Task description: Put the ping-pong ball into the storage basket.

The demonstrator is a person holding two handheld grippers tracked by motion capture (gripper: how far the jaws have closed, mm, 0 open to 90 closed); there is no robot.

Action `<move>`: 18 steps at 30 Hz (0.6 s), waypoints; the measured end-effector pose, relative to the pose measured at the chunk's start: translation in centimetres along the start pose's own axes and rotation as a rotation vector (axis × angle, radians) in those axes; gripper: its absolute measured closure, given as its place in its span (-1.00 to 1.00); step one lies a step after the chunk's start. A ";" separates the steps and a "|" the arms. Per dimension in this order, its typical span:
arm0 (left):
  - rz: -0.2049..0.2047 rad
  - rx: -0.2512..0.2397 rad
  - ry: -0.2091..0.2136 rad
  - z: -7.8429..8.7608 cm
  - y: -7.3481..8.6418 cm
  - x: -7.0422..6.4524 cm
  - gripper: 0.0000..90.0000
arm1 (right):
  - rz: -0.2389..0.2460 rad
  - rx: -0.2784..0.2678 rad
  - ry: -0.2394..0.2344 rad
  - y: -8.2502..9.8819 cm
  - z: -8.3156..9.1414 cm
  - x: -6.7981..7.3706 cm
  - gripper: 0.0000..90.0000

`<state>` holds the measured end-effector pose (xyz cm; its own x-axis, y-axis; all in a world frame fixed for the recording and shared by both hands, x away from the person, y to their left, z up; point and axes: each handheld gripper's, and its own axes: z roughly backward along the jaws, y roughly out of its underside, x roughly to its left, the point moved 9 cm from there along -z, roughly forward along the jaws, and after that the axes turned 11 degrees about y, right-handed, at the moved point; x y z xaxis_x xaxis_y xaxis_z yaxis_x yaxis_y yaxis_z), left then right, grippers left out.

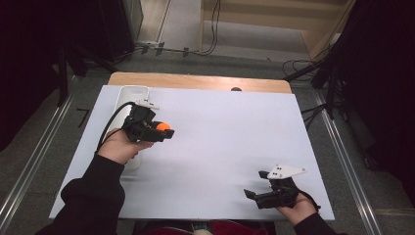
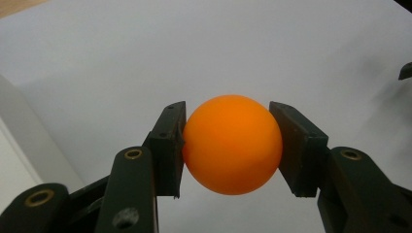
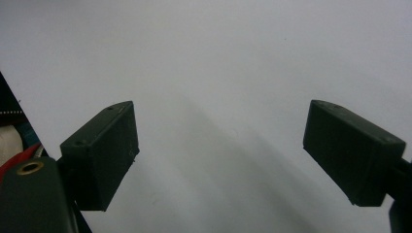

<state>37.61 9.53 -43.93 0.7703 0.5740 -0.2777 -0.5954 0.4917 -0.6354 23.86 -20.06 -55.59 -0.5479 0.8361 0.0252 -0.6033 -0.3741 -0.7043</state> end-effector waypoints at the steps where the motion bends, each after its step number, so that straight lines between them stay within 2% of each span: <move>1: 0.003 -0.001 -0.005 0.1 0.0 0.1 0.12 | -0.004 -0.002 0.000 0.0 0.0 0.0 -0.74; 18: 0.026 -0.022 -0.055 1.4 0.2 1.7 0.12 | -0.004 0.008 -0.004 0.1 0.0 0.1 -0.74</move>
<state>38.48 11.52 -43.46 0.7403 0.6220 -0.2550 -0.6097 0.4614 -0.6445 23.75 -19.98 -55.69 -0.5480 0.8359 0.0309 -0.6101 -0.3742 -0.6984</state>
